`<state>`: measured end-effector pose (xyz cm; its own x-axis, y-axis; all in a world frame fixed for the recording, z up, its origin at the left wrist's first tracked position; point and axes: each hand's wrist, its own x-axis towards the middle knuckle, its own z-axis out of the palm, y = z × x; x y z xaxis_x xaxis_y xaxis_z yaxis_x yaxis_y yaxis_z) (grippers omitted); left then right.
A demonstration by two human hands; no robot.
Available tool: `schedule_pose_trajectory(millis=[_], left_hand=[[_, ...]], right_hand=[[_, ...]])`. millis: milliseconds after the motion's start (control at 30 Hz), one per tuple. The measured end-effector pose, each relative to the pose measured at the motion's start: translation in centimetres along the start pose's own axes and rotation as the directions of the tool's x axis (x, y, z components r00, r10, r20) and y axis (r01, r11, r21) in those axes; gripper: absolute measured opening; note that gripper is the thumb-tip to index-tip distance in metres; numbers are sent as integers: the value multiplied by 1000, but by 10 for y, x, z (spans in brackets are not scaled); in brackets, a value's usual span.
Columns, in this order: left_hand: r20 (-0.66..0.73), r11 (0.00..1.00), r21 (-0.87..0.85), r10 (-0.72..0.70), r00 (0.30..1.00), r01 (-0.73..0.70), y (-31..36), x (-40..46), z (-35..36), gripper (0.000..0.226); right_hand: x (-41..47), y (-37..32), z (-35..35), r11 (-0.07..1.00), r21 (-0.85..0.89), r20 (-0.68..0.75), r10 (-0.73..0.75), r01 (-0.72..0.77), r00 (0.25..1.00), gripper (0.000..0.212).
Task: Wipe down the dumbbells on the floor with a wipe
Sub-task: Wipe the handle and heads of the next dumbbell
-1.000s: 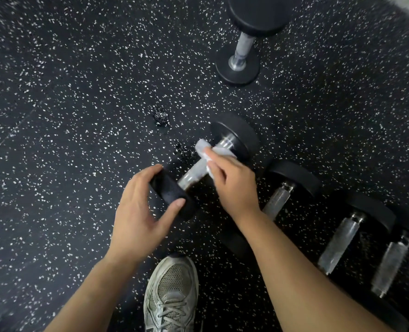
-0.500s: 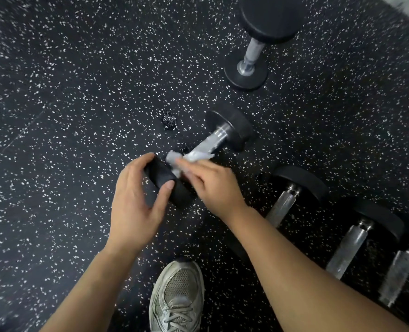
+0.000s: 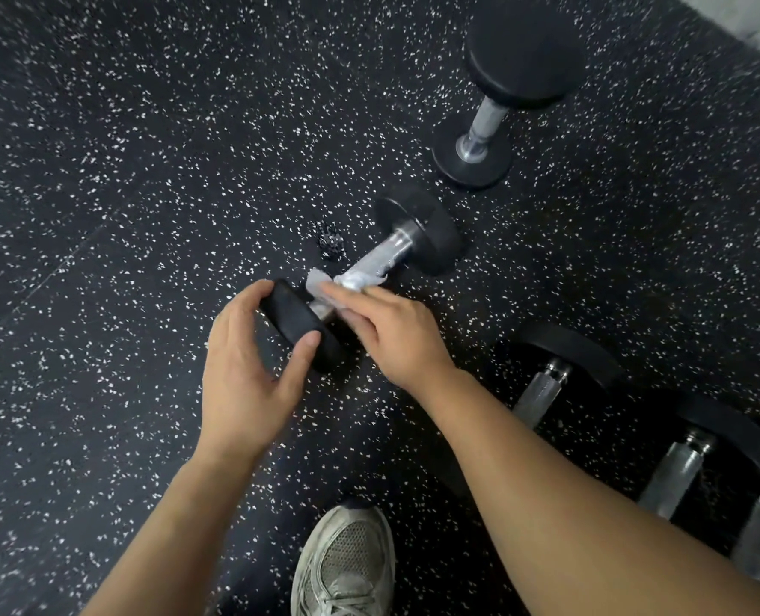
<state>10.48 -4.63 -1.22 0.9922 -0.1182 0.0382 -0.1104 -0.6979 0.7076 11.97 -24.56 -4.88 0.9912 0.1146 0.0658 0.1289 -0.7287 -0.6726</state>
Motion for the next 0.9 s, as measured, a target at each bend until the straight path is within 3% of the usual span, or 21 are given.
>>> schedule_pose_trajectory(millis=[100, 200, 267, 467, 567, 667, 733, 800, 900], left_hand=[[27, 1000, 17, -2, 1000, 1, -4, 5, -3, 73], [15, 1000, 21, -23, 1000, 23, -7, 11, -7, 78], [0, 1000, 14, -26, 1000, 26, -8, 16, -9, 76], [-17, 998, -21, -61, 998, 61, -14, 27, -10, 75], [14, 997, -10, -73, 997, 74, -18, 29, -13, 81], [44, 999, 32, -25, 999, 24, -13, 33, -18, 82], [54, 999, 50, 14, 998, -17, -1, 47, -21, 75], [69, 993, 85, 76, 995, -82, 16, 71, -19, 65], [167, 984, 117, 113, 979, -134, 46, 114, 3, 54]], right_hand=[[11, 7, -3, 992, -18, -95, 119, -122, 988, 42], [19, 3, 3, 940, 148, -217, 333, -306, 918, 40], [25, -4, 10, 906, 237, -274, 408, -350, 871, 37], [30, -7, 8, 978, 24, -165, 207, -206, 964, 37], [28, 2, -6, 923, 188, -247, 376, -336, 893, 27], [23, 3, -21, 752, 445, -219, 619, -487, 755, 34], [24, 4, -36, 565, 627, -185, 777, -536, 602, 45], [30, 9, -54, 313, 756, -48, 902, -574, 428, 49], [39, 23, -67, 40, 724, 246, 917, -689, 313, 47]])
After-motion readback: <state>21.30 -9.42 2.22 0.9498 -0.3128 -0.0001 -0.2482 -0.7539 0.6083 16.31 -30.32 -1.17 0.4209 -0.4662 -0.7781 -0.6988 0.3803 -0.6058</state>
